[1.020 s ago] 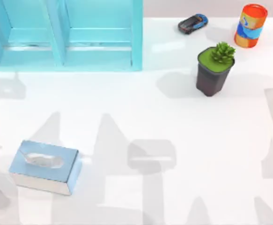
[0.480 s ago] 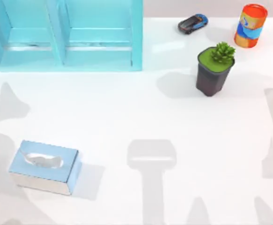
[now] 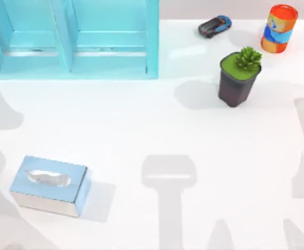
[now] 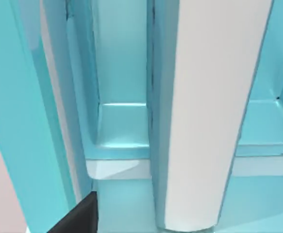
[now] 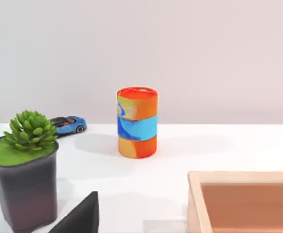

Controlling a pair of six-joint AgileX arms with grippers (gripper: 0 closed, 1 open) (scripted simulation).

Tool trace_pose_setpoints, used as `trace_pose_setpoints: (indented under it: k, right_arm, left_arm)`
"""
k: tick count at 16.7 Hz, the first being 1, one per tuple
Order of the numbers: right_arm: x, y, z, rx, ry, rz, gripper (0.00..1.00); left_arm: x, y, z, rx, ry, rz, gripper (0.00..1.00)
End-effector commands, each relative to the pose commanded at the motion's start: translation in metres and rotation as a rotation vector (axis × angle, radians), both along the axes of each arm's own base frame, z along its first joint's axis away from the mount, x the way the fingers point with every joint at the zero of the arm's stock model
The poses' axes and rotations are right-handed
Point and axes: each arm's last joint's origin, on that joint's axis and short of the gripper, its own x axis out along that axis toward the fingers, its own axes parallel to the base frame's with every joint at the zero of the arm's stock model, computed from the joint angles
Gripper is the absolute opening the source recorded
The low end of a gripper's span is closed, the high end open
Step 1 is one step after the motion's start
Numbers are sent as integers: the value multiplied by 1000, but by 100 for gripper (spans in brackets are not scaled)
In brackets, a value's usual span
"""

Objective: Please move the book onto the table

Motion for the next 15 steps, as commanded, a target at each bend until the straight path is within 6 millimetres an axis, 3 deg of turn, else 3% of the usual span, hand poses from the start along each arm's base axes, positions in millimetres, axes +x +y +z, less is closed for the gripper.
trace_pose_setpoints:
  k: [5,10,15]
  right_arm:
    - [0,0,0,0,0,0,100]
    - [0,0,0,0,0,0,100]
    - [0,0,0,0,0,0,100]
  left_arm:
    - [36,-3,2,1,-9,5,100]
    - [84,-5,-16,2,-9,2,100]
    - [95,-2,-29,2,-4,2,100]
